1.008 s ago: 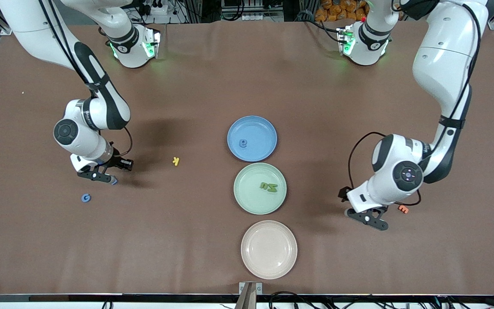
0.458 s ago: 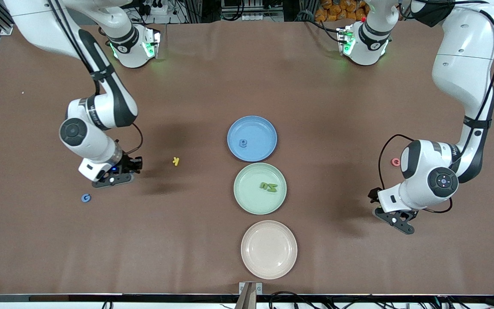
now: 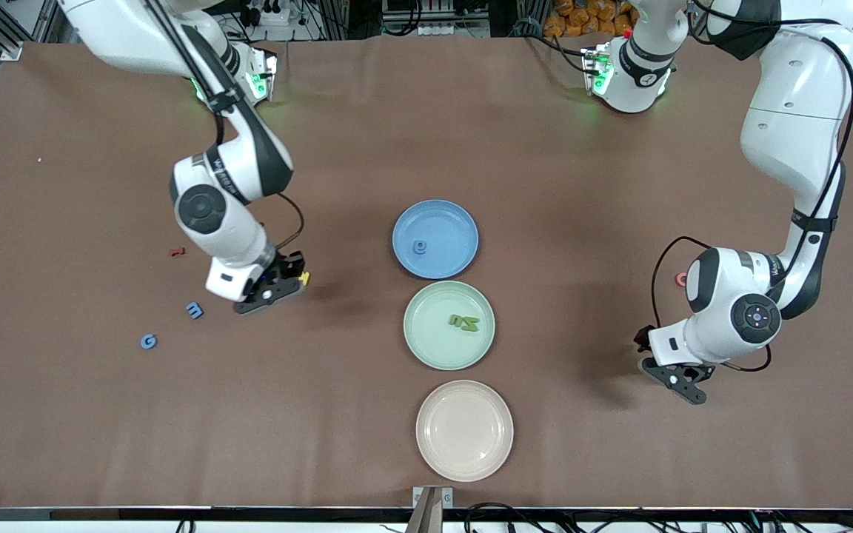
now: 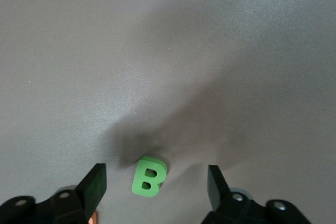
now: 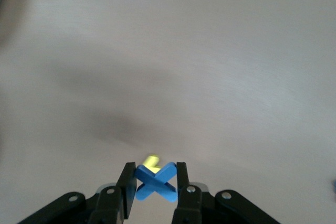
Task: Sort letters by color into matching plates
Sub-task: 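Place the x on the blue plate while the left gripper grasps B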
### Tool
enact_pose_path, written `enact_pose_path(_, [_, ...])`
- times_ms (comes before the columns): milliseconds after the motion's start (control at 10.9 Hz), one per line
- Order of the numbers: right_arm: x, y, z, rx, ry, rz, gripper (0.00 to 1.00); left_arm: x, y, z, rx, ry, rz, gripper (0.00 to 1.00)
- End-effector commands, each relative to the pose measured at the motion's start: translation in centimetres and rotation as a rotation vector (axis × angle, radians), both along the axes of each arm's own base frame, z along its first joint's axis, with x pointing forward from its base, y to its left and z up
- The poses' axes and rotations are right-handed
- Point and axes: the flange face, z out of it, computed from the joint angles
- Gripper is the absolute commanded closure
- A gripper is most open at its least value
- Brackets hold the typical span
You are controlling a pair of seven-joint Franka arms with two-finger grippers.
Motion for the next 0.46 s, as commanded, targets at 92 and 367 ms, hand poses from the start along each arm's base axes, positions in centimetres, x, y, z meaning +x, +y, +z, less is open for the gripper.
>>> enact_pose_path(92, [-2.1,8.2,2.1,0.003,-0.039,0.160,0.76,-0.1,1.1,-0.4,-0.011,0.000,0.001,0.15])
enact_pose_path(367, [-4.2,15.4,1.5,0.024,-0.046,0.261,0.76,-0.2,1.4,-1.1,-0.013,0.009,0.007,0.19])
